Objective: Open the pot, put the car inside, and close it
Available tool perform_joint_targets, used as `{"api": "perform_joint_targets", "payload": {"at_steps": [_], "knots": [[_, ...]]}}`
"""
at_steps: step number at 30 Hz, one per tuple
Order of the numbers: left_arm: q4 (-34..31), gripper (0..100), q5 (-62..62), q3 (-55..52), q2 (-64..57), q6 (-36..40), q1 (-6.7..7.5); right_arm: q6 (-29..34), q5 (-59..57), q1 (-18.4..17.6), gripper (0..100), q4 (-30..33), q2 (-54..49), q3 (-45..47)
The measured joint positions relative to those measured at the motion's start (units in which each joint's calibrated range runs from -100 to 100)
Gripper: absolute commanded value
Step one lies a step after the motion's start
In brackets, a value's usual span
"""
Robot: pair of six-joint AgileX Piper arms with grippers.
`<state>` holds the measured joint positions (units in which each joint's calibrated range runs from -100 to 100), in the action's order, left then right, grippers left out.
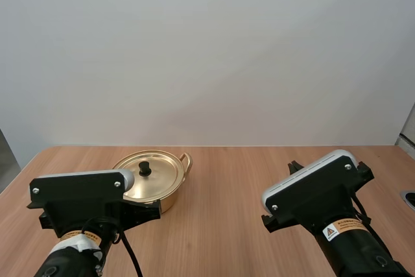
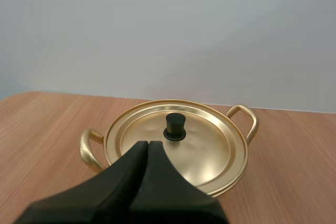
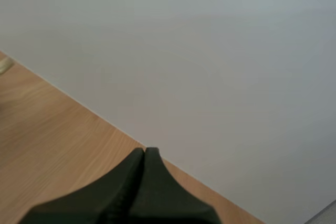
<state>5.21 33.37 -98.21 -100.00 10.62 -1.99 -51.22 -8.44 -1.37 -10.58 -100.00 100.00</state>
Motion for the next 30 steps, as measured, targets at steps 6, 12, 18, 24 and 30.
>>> {"api": "perform_joint_targets", "payload": {"at_steps": [6,12,18,24,30], "knots": [[0.0,0,0.0,0.0,0.0,0.0,0.0,8.4,-12.0,-0.5,0,8.9,0.0,0.0],[0.0,0,0.0,0.0,0.0,0.0,0.0,18.6,-22.4,-0.5,0,10.9,0.0,0.0],[0.0,0,0.0,0.0,0.0,0.0,0.0,30.2,-22.5,-0.5,0,11.3,0.0,0.0],[0.0,0,0.0,0.0,0.0,0.0,0.0,37.3,-22.5,-0.5,0,11.5,0.0,0.0],[0.0,0,0.0,0.0,0.0,0.0,0.0,37.8,-22.5,-0.5,0,11.5,0.0,0.0]]}}
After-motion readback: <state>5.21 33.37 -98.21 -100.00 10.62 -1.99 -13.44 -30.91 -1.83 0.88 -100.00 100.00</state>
